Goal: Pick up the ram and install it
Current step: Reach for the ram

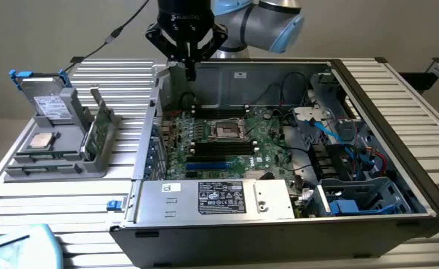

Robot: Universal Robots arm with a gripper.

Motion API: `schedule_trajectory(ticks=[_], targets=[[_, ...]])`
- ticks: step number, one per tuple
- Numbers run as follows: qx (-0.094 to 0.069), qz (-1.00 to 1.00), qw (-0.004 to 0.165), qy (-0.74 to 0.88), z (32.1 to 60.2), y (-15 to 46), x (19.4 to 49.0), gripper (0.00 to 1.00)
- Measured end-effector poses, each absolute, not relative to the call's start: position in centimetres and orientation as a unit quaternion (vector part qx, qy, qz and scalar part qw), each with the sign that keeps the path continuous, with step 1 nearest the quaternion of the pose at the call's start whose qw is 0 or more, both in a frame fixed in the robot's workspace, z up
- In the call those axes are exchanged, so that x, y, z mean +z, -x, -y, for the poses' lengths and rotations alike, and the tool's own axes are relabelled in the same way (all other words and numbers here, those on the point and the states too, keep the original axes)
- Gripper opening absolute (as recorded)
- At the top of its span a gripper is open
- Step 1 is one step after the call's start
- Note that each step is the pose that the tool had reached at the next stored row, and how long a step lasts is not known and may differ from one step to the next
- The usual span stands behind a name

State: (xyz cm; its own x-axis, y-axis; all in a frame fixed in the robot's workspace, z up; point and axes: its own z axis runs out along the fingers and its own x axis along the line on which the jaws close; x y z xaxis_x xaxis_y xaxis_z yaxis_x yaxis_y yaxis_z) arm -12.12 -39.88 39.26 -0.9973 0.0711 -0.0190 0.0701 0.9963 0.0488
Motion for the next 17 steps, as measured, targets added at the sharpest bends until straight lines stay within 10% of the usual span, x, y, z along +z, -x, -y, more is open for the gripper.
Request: schedule_trajectory(ticks=[17], targets=[[0.024,-0.999,0.01,-0.035,39.9,13.2,39.3,0.11]])
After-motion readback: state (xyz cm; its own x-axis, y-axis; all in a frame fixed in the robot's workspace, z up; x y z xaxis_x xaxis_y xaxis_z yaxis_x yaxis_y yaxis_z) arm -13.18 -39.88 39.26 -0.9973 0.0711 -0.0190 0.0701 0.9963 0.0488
